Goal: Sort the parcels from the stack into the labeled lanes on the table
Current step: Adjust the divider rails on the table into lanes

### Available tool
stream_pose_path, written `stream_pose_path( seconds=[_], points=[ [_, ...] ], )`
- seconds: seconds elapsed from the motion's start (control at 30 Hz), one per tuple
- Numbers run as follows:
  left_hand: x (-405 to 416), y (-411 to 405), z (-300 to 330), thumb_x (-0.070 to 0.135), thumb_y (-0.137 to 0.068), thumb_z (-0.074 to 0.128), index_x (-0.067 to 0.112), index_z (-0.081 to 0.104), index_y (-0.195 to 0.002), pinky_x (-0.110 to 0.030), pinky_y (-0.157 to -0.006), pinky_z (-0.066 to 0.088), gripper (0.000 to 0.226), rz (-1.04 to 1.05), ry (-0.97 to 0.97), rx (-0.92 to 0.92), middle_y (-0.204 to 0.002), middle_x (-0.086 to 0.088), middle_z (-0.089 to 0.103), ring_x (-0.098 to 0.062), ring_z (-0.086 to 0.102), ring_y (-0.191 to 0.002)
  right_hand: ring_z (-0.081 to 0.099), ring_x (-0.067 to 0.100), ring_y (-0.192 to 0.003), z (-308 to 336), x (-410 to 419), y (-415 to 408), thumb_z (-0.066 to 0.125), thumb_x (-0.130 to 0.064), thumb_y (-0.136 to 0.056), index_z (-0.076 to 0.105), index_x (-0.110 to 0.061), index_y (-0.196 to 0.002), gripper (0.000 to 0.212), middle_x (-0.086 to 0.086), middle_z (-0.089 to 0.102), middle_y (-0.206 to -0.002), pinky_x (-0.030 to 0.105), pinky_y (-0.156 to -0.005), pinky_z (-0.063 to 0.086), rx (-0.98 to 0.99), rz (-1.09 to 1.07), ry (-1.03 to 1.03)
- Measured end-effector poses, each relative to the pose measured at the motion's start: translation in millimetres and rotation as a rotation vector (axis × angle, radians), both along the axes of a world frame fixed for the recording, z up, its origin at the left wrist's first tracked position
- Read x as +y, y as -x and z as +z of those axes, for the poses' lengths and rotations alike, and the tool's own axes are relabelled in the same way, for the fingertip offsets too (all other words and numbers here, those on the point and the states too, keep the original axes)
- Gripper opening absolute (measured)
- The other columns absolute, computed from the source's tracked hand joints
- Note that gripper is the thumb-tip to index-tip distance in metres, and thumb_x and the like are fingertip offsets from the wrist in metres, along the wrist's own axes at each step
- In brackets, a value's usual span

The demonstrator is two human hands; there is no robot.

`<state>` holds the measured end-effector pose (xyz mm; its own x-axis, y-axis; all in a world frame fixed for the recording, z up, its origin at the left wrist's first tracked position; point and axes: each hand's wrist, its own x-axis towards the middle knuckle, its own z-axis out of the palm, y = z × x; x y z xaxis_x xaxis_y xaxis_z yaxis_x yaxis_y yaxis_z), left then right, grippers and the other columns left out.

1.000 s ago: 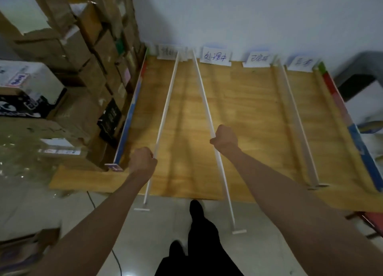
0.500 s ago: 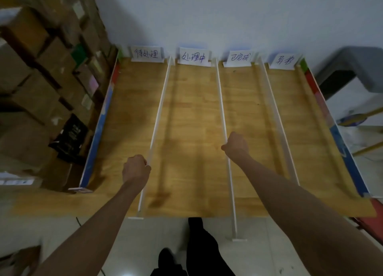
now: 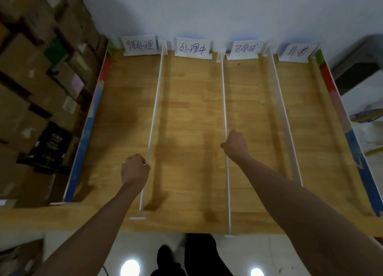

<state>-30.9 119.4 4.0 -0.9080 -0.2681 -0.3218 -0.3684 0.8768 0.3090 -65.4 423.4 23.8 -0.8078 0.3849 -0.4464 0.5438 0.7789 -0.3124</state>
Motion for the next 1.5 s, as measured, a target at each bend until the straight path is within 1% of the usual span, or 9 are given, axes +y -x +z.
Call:
stream_pose_path(
  seconds=[0.27,0.5,0.63,0.77,0.9,1.1,1.23,1.4,1.5],
  points=[
    [12,3,-13,0.017,-0.086,0.067,0.013,0.070,-0.099,-0.036,-0.075,0.054,0.014,0.053,-0.061,-0.014,-0.093,-0.006,0.071,-0.026,0.065,-0.088,0.063,0.035,-0.108,-10,15,39,0.066,-0.013,-0.092,0.057,0.000,-0.117,0.030,0.017,0.062,-0.118,0.033,-0.073,0.044,0.020,-0.017,-0.001],
    [17,1,-13,0.018,-0.086,0.068,0.016,0.068,-0.097,-0.037,-0.078,0.055,0.011,0.054,-0.091,-0.018,-0.092,-0.003,0.070,-0.025,0.064,-0.089,0.059,0.038,-0.114,-22,15,43,0.061,-0.010,-0.094,0.053,0.000,-0.120,0.028,0.019,0.059,-0.122,0.038,-0.085,0.049,0.036,-0.049,0.004],
    [23,-6,-12,0.016,-0.086,0.067,0.015,0.068,-0.097,-0.041,-0.080,0.056,0.010,0.042,-0.103,-0.026,-0.091,-0.004,0.069,-0.026,0.064,-0.090,0.058,0.038,-0.116,-23,13,29,0.064,-0.016,-0.093,0.048,0.000,-0.124,0.038,0.019,0.057,-0.125,0.038,-0.086,0.048,0.013,-0.046,0.045],
    [30,-11,-13,0.016,-0.087,0.067,0.014,0.068,-0.096,-0.039,-0.082,0.055,0.009,0.030,-0.104,-0.017,-0.092,-0.004,0.069,-0.026,0.064,-0.091,0.056,0.036,-0.120,-28,9,7,0.070,-0.018,-0.090,0.044,-0.002,-0.130,0.050,0.018,0.055,-0.130,0.040,-0.090,0.049,-0.063,-0.036,0.072],
    [33,-5,-12,0.016,-0.087,0.067,0.012,0.069,-0.100,-0.039,-0.082,0.054,0.014,0.035,-0.102,-0.013,-0.098,-0.008,0.070,-0.029,0.064,-0.095,0.057,0.036,-0.118,-36,7,-12,0.068,-0.013,-0.090,0.044,-0.003,-0.128,0.046,0.018,0.056,-0.128,0.042,-0.090,0.050,-0.079,-0.016,0.063],
    [37,8,-10,0.016,-0.087,0.068,0.011,0.069,-0.099,-0.036,-0.074,0.050,0.013,0.045,-0.081,-0.016,-0.098,-0.010,0.069,-0.032,0.062,-0.097,0.059,0.038,-0.114,-38,9,-24,0.069,-0.014,-0.089,0.044,-0.004,-0.124,0.044,0.018,0.058,-0.123,0.041,-0.084,0.049,-0.083,-0.004,0.052],
    [36,13,-12,0.017,-0.087,0.068,0.010,0.068,-0.101,-0.040,-0.080,0.055,0.015,0.019,-0.075,-0.034,-0.101,-0.011,0.068,-0.032,0.062,-0.099,0.059,0.038,-0.112,-36,11,-23,0.065,-0.012,-0.091,0.045,-0.004,-0.123,0.039,0.019,0.058,-0.121,0.043,-0.087,0.050,-0.068,0.009,0.045],
    [37,20,-14,0.021,-0.088,0.070,0.012,0.069,-0.102,-0.042,-0.080,0.056,0.017,0.025,-0.080,-0.056,-0.102,-0.011,0.068,-0.032,0.062,-0.100,0.060,0.037,-0.107,-34,12,-21,0.055,-0.005,-0.093,0.046,-0.003,-0.122,0.030,0.019,0.059,-0.118,0.044,-0.086,0.053,-0.037,0.007,0.047],
    [36,18,-14,0.026,-0.086,0.073,0.012,0.068,-0.104,-0.043,-0.082,0.056,0.024,0.024,-0.089,-0.067,-0.103,-0.010,0.068,-0.031,0.063,-0.100,0.060,0.037,-0.107,-31,12,-25,0.060,-0.013,-0.094,0.046,-0.004,-0.123,0.034,0.018,0.059,-0.118,0.044,-0.085,0.052,-0.031,-0.005,0.069]
  ],
)
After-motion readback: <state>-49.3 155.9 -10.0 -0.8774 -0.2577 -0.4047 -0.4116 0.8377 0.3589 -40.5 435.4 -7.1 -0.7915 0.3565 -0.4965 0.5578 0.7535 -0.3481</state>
